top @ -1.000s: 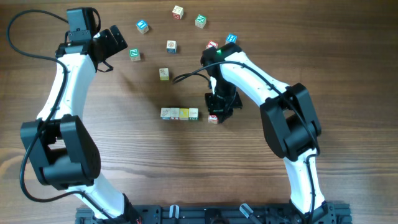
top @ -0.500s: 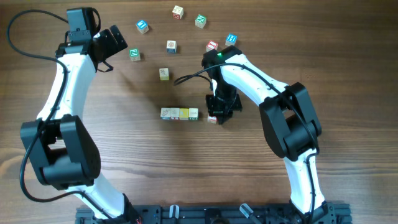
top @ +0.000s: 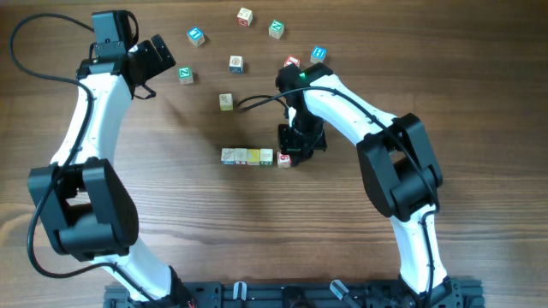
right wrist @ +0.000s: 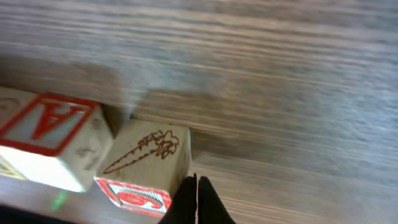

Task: Form a horizontal line
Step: 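Push the red 6 block left against the row with the right gripper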

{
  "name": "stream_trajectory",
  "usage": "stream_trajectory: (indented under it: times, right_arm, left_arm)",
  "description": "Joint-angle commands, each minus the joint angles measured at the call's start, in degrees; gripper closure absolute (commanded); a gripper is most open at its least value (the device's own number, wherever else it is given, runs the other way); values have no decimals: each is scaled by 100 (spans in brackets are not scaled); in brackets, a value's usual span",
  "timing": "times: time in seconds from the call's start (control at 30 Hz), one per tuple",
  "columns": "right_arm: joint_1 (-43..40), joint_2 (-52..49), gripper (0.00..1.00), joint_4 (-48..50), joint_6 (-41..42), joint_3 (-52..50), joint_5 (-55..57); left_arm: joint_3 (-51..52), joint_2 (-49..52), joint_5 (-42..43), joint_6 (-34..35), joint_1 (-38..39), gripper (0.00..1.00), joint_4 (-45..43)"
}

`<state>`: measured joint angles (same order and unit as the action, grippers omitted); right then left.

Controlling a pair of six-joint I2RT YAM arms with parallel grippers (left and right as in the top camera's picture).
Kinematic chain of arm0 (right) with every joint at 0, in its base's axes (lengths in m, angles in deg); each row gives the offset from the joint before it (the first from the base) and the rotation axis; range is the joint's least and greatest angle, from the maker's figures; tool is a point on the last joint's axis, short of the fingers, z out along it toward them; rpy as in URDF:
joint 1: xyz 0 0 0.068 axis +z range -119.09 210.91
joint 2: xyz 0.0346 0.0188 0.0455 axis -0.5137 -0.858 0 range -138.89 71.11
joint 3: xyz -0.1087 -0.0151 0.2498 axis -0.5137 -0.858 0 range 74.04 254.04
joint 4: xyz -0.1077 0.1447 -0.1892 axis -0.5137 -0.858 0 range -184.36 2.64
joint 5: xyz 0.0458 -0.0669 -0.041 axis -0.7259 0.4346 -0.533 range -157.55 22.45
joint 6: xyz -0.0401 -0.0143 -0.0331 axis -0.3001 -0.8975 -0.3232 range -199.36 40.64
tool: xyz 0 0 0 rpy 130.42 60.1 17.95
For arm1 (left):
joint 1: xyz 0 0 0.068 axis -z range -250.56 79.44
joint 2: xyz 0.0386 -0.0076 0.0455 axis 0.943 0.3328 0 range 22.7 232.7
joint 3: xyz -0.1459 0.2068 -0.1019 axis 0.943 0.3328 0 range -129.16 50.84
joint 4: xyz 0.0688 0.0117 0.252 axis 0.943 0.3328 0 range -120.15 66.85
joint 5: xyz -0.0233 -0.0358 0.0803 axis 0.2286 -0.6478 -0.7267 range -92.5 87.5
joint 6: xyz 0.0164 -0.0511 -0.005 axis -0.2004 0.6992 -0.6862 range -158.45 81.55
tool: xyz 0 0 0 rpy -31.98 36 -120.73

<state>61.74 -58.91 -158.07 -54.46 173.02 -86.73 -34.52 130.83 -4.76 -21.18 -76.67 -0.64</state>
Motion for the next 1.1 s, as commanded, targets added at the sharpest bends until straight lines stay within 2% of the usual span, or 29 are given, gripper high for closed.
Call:
stream_trajectory:
  times: [0.0,0.33,0.53,0.97,1.07]
  right_arm:
    - [20,35,96,107,146,-11,-236]
    - [20,35,96,273,223,-11,-234]
    - [48,35,96,-160,205,-11,-232]
    - [162,35,96,-55,212,-11,-144]
    - [37,44,96,-442,46,61,31]
  left_arm:
    - [-15,-11,7,-28,15,0,-15]
    - [-15,-11,7,-31,15,0,-15]
    - [-15,-11,7,-28,15,0,-15]
    - [-15,-11,7,-28,15,0,-15]
    - [-15,-11,7,-28,15,0,-15]
